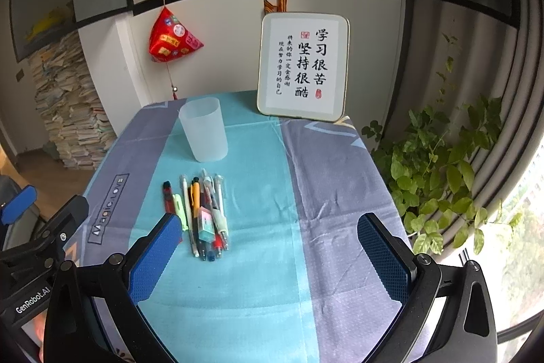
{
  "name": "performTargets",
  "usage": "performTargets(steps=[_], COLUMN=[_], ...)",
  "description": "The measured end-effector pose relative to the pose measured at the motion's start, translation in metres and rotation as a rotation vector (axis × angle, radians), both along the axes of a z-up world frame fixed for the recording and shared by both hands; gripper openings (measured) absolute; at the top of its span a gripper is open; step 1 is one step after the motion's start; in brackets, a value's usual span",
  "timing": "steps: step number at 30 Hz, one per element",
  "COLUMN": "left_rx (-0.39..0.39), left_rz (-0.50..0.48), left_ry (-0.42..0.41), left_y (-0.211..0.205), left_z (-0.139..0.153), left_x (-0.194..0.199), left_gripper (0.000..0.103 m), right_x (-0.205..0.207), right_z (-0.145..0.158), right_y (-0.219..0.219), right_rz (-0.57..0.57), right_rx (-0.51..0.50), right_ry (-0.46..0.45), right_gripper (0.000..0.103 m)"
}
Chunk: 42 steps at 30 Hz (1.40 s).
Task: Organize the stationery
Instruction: 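Move both tools down toward the row of pens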
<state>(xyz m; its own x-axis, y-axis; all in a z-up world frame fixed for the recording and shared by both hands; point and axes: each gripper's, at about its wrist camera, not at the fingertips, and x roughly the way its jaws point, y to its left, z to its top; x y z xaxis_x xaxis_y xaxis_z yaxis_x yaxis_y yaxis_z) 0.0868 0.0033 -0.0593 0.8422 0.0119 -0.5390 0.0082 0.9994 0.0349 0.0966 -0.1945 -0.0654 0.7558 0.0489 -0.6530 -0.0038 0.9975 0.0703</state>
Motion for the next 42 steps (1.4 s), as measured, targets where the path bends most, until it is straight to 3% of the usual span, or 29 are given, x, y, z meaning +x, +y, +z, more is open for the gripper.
performTargets(steps=[13,15,17,18,20,23,24,30,42], left_rx=[-0.024,-0.023,-0.027,-0.029,-0.032,-0.044,-0.048,-0.034,-0.028], left_rz=[0.037,0.039,0.04,0.039,0.039,0.027,0.023,-0.022,-0.098], left_ry=[0.06,0.067,0.082,0.094,0.117,0.161,0.174,0.22,0.328], left_y=[0.017,0.019,0.023,0.025,0.029,0.033,0.033,0.022,-0.004], left_z=[-0.019,-0.022,-0.027,-0.03,-0.037,-0.048,-0.051,-0.068,-0.1], left_x=[0.024,0.028,0.032,0.034,0.039,0.048,0.05,0.065,0.097], left_gripper=[0.101,0.101,0.098,0.097,0.09,0.078,0.077,0.075,0.075], right_x=[0.018,0.021,0.024,0.027,0.034,0.047,0.05,0.076,0.104], right_z=[-0.012,-0.014,-0.017,-0.02,-0.028,-0.042,-0.047,-0.079,-0.108], right_y=[0.012,0.016,0.019,0.02,0.021,0.023,0.024,0.025,0.037], right_rz=[0.035,0.055,0.083,0.099,0.132,0.168,0.176,0.216,0.285], right_rx=[-0.016,-0.023,-0.023,-0.017,-0.001,0.026,0.032,0.07,0.084], right_ry=[0.041,0.037,0.046,0.059,0.087,0.142,0.157,0.263,0.339], right_gripper=[0.103,0.096,0.077,0.074,0.057,0.039,0.037,0.037,0.037])
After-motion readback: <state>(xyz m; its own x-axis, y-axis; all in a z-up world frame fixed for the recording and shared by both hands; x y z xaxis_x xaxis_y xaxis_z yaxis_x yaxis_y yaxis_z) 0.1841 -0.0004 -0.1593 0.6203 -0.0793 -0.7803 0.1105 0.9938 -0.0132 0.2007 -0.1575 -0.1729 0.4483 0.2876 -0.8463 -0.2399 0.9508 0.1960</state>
